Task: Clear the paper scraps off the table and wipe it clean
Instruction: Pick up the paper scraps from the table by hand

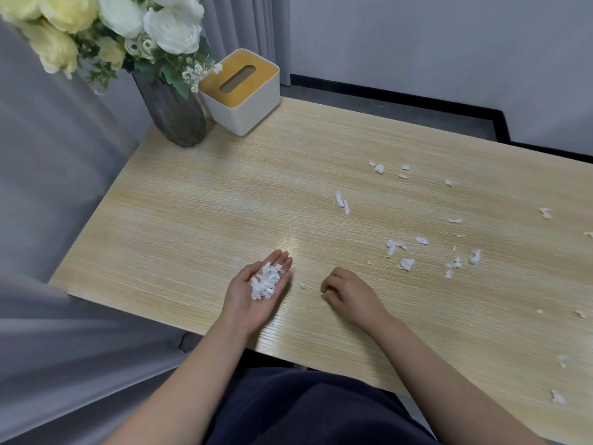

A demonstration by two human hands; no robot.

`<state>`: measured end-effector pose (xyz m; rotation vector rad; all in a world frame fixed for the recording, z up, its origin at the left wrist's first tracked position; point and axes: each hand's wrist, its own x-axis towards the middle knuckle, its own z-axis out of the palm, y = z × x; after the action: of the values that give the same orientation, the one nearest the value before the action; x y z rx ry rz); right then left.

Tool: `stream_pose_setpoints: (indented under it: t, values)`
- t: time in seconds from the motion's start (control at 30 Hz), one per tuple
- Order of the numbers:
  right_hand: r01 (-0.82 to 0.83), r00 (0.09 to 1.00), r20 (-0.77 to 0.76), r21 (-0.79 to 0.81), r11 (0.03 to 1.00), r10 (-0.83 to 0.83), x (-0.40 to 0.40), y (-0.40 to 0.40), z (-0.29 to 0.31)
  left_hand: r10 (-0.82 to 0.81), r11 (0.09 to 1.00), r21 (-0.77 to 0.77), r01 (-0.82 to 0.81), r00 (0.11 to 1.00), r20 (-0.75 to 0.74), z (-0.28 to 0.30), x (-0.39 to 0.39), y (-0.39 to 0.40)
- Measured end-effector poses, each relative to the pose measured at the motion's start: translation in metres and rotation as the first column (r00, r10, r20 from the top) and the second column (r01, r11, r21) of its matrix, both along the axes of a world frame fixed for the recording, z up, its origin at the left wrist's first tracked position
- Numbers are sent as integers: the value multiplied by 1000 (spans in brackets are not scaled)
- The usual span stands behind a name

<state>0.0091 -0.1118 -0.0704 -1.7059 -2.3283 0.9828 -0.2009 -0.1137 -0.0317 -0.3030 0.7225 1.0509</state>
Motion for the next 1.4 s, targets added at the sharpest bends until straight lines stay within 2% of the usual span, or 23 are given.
stream_pose_setpoints:
  t: [0.13,0.27,0.47,0.63,0.83,0.97,1.13,1.23,1.3,1.4]
  values:
    - [-5,1000,1,14,1000,5,-2,-1,-1,11,1000,14,-11,999,34,-2,-3,-3]
    - [27,1000,-15,7,1000,-26,-6,-1,2,16,999,-39,-16,1000,-13,-2,-2,-6]
    - [173,953,-261,61,983,-152,-30,3,36,11,999,-49,-12,1000,-22,1,2,-11]
    - [187,918,-389,241,952,-82,-59,4,66,24,999,-43,-22,998,52,17,8,-9]
    - [191,957,-267,275,942,-116,-74,-4,69,15,997,-70,-5,991,135,23,5,-14]
    - [244,937,-302,198,949,-177,-76,-15,67,-26,1000,-8,27,994,103,23,-3,-22]
    - [499,832,-347,126,858,-433,-56,-18,57,-122,992,-3,122,992,-8,15,-17,-27]
    - [533,833,-202,45,845,-515,-43,-18,44,-120,993,-7,120,993,-19,12,-25,-31]
    - [506,856,-116,-8,863,-503,-42,-19,33,-119,993,-3,119,993,-27,11,-29,-34]
    - [470,878,-70,-51,881,-473,-53,-20,20,-124,992,1,124,992,-30,10,-35,-38]
